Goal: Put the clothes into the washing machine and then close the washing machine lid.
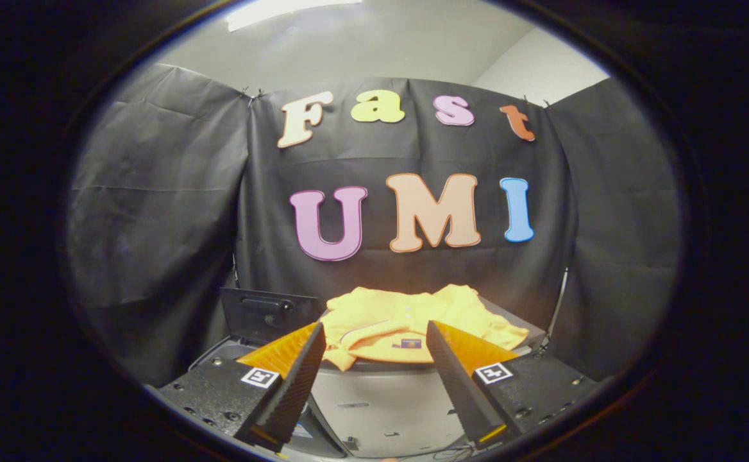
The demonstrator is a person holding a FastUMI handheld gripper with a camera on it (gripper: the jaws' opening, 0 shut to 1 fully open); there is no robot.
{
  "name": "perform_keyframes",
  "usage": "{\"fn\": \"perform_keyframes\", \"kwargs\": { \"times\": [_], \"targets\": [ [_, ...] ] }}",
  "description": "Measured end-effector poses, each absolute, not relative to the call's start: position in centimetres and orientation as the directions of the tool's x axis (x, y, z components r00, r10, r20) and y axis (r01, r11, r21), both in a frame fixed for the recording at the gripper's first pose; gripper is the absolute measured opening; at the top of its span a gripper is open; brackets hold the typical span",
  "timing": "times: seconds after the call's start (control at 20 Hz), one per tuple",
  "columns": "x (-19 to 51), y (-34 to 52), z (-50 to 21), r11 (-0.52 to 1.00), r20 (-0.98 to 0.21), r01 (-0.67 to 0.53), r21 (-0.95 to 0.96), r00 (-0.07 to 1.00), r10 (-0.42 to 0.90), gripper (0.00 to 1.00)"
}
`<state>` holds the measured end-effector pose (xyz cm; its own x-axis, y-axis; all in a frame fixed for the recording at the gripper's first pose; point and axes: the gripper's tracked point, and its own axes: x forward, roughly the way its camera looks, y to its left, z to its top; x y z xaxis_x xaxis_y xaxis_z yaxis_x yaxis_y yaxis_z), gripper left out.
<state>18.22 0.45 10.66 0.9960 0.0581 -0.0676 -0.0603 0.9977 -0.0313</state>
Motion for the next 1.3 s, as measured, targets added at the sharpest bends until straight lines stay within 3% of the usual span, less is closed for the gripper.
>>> {"fn": "perform_keyframes", "kwargs": {
  "times": [0.3, 0.5, 0.7, 0.8, 0.9, 1.0, 1.15, 1.3],
  "targets": [
    [27.9, -2.0, 8.6, 0.995, -0.254, -0.003, -0.102, 0.967, -0.024, 0.98],
    [33.0, -1.3, 3.3, 1.000, -0.467, 0.007, -0.006, 0.884, -0.009, 0.96],
    [36.1, -2.1, 1.4, 0.997, -0.577, 0.082, 0.010, 0.814, -0.061, 0.97],
    [36.4, -1.3, -0.9, 0.996, -0.661, 0.072, 0.043, 0.750, -0.026, 0.98],
    [38.0, -1.9, -0.3, 0.999, -0.609, 0.041, 0.004, 0.793, -0.030, 1.00],
    [37.5, -2.4, 0.0, 0.999, -0.591, 0.033, -0.039, 0.805, -0.049, 0.94],
    [38.0, -2.5, -0.4, 0.998, -0.576, 0.055, -0.037, 0.814, -0.067, 0.68],
    [36.9, -2.6, -0.3, 0.997, -0.589, 0.076, -0.019, 0.805, -0.073, 0.53]
  ]
}}
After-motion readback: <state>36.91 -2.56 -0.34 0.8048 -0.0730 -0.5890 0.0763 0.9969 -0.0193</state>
